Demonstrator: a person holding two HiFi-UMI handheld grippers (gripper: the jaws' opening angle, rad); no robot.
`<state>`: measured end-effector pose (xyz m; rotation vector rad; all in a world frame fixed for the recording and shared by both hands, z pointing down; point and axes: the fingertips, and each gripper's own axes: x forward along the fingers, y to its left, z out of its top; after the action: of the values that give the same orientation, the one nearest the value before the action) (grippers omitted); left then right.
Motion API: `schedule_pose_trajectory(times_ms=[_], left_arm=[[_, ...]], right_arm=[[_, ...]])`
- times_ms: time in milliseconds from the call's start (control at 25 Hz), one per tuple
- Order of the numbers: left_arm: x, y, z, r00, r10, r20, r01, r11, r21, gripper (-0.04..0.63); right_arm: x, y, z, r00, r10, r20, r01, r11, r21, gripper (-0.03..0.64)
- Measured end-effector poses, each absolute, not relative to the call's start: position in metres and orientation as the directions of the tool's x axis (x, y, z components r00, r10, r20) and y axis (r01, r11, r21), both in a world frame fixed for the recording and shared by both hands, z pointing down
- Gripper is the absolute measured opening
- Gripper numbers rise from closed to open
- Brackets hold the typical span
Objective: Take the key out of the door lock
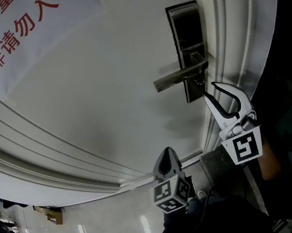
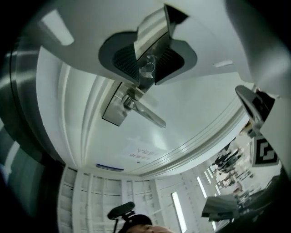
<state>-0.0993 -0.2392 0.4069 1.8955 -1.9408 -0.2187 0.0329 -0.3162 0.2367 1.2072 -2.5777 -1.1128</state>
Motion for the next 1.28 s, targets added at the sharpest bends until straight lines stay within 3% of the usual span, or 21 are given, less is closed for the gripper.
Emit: schedule_pose_trajectory(times_ms=[480,720,920,1280], left_arm=[[-0.100,-0.271,0.378,0.129,-0.984,0.119,-0.922,-0.075,0.380,-0.001],[-0.104,-0.275,0.377,0.151,-0.982,0.109,-0.912,-0.096,0.399,0.000],[-0.111,-0.277,0.374,0.146,-0.985,0.095,-0.913,-0.097,0.397,0.000],[-0.114,-0.283,0.369,0.144,-0.986,0.087,-0.918,-0.100,0.384,0.000]], right_arm=[[0.013,-0.348,0.254,-0.619,-0.784,-0.046,-0.393,0.258,0.883,0.078],[0.010,-0.363,0.250,-0.545,-0.834,-0.089,-0.341,0.123,0.932,0.071],[0.008,-0.366,0.251,-0.529,-0.843,-0.096,-0.317,0.091,0.944,0.021],[0.008,-0.366,0.251,-0.536,-0.839,-0.097,-0.312,0.090,0.946,0.015]])
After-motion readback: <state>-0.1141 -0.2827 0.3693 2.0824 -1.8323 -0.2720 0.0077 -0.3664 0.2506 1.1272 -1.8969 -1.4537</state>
